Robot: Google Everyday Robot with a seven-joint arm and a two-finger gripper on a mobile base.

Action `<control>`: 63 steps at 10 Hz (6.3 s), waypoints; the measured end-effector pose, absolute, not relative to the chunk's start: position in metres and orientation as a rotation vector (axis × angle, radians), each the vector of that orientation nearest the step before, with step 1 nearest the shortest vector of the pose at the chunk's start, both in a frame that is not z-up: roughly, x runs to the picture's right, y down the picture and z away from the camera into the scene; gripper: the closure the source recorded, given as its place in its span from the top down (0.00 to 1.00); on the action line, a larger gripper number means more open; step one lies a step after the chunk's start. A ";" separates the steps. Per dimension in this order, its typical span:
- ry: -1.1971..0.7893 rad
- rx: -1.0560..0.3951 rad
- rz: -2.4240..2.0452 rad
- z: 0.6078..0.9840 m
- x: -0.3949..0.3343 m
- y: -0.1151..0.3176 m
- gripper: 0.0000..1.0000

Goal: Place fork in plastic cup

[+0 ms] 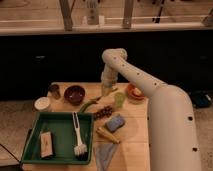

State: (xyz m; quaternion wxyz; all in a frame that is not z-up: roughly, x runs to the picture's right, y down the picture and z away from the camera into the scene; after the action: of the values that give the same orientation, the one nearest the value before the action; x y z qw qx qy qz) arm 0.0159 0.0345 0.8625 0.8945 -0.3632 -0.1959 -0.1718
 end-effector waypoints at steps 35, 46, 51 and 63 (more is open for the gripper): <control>-0.382 -0.734 -0.264 0.850 0.086 0.028 0.80; -0.381 -0.734 -0.263 0.850 0.086 0.028 0.80; -0.381 -0.734 -0.263 0.850 0.086 0.028 0.80; -0.382 -0.734 -0.263 0.850 0.086 0.029 0.80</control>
State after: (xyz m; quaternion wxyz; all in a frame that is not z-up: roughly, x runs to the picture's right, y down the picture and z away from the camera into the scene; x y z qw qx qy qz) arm 0.0865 0.0286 0.8505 0.9072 -0.3556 -0.1848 -0.1276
